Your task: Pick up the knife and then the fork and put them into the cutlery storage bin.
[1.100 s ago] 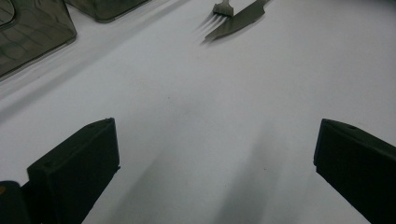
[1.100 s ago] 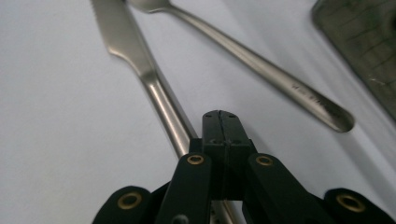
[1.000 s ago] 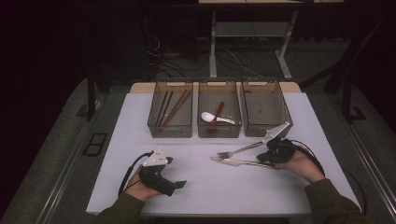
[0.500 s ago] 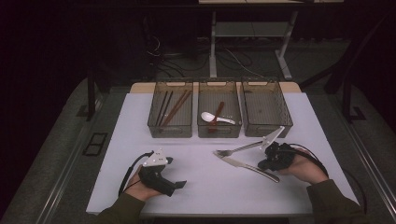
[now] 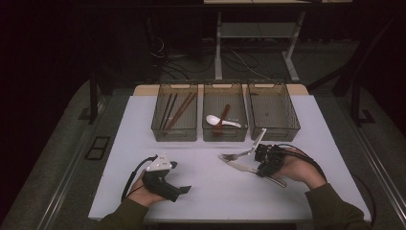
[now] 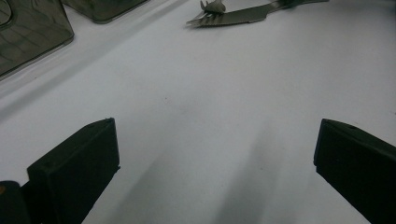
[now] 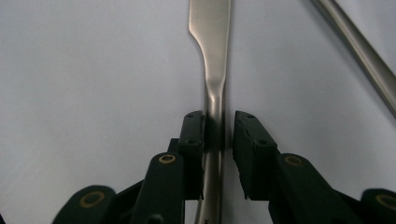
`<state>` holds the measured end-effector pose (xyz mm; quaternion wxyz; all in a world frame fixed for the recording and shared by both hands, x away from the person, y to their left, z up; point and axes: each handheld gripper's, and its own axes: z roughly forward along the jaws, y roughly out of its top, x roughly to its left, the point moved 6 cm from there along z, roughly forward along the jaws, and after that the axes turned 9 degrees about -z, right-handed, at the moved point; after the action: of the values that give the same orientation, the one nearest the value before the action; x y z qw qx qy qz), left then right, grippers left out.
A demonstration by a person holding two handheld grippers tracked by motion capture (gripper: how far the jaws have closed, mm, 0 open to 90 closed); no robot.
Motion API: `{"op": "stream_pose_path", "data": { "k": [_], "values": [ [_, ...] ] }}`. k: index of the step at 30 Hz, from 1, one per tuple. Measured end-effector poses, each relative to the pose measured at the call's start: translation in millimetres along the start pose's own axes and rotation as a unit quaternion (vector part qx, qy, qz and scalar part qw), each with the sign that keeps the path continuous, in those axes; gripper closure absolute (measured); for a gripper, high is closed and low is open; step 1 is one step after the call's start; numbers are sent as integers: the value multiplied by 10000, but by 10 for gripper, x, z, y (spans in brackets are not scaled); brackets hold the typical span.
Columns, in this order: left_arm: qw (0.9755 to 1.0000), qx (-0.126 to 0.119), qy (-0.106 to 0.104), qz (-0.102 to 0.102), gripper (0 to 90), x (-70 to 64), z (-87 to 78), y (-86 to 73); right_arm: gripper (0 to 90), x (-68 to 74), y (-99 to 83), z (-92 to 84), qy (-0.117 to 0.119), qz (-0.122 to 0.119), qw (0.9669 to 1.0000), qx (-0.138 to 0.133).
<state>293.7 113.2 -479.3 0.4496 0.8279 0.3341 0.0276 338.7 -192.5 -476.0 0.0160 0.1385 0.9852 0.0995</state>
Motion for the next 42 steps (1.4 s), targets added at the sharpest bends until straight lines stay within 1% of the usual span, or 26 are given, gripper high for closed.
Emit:
{"op": "stream_pose_path", "data": {
  "k": [1, 2, 6, 10, 13, 19, 21, 25, 26, 27, 32, 34, 37, 39, 42],
  "values": [
    [10000, 0, -2, 3, 0, 0, -1, 0, 737, 5, 7, 7, 27, -2, 10000, 23],
    [10000, -4, -3, 0, 0, -1, 0, 0, 744, 6, 12, 20, 18, -25, 10000, 83],
    [10000, 10, -9, -11, 0, -5, 7, -5, 748, 14, 27, 30, -31, -102, 9998, 176],
    [10000, 31, -10, -8, 0, -10, 13, -8, 760, 17, 67, 43, -104, -183, 9989, 417],
    [10000, 34, -12, -1, 0, -7, 10, -8, 786, 28, 89, 48, -128, -246, 9981, 546],
    [10000, 27, -12, -8, 0, -12, 15, -9, 802, 31, 95, 48, -119, -213, 9980, 577],
    [10000, 33, -8, 5, 0, -9, 9, -9, 802, 31, 90, 45, -123, -263, 9981, 551],
    [10000, 18, -2, 3, 0, -4, 0, -11, 802, 29, 68, 31, -9, -282, 9989, 382],
    [10000, 16, 2, 1, 0, -2, -1, -11, 802, 41, 65, 26, 78, -319, 9989, 329],
    [10000, 15, 7, -9, 0, -2, -1, -12, 802, 68, 69, 15, 182, -289, 9991, 237],
    [10000, 8, 1, 3, 0, -7, -3, -9, 802, 88, 42, -34, 243, -350, 9990, -98],
    [10000, 0, -4, -5, 0, -5, -2, -7, 803, 88, 31, -65, 261, -308, 9987, -307],
    [10000, -25, -29, -6, 0, -10, -4, -4, 803, 64, 15, -125, 229, -223, 9977, -600],
    [10000, -40, -49, 30, 0, -13, -9, -2, 803, 28, 7, -156, 236, -131, 9960, -856],
    [9999, -49, -74, 60, 0, -21, -11, -4, 803, -28, -13, -185, 204, -16, 9932, -1148]
  ]
}}
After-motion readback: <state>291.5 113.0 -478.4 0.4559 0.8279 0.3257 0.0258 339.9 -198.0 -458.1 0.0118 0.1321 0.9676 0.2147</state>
